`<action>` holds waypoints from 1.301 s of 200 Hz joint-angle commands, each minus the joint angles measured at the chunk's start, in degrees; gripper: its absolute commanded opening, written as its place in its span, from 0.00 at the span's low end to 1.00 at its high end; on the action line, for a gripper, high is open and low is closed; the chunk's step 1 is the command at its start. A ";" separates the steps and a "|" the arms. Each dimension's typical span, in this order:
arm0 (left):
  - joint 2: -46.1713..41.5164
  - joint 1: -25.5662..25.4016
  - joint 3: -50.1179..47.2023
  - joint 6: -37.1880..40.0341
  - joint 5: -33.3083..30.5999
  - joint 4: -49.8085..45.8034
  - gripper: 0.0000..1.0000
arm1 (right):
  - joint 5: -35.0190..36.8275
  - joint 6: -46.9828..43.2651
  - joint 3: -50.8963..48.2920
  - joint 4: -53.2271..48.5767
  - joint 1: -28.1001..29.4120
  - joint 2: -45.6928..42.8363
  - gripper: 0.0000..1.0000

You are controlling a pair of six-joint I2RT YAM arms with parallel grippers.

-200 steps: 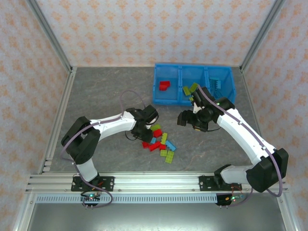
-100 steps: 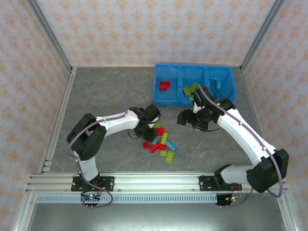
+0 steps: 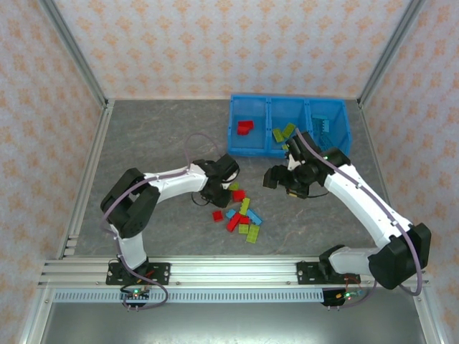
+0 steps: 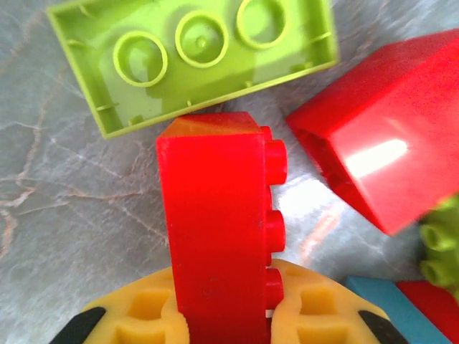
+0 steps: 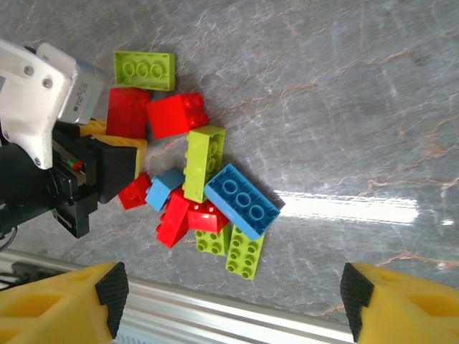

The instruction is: Sort the legos into containers by color

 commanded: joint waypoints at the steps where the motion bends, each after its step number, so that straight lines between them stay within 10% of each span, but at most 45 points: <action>1: -9.53 0.05 1.27 -0.34 1.19 2.00 0.14 | -3.21 1.71 -0.88 3.83 0.69 -2.99 0.80; 34: -8.82 0.24 12.12 0.78 -3.92 0.62 0.15 | 3.12 5.26 -1.16 7.06 0.62 -6.17 0.80; 87: 16.95 5.90 46.69 1.20 -11.54 -4.84 0.19 | 6.33 8.53 -0.96 7.37 0.62 -7.26 0.80; 142: 33.37 7.56 77.09 2.08 -12.22 -14.56 0.48 | 7.88 9.11 -0.25 5.77 0.62 -10.15 0.80; 172: 24.57 7.27 70.68 2.09 -9.54 -13.22 0.51 | 8.09 9.89 -0.63 6.54 0.64 -9.83 0.80; 260: -32.37 0.71 13.44 14.53 -5.95 -0.73 0.50 | 13.78 13.24 2.23 12.09 12.54 8.13 0.79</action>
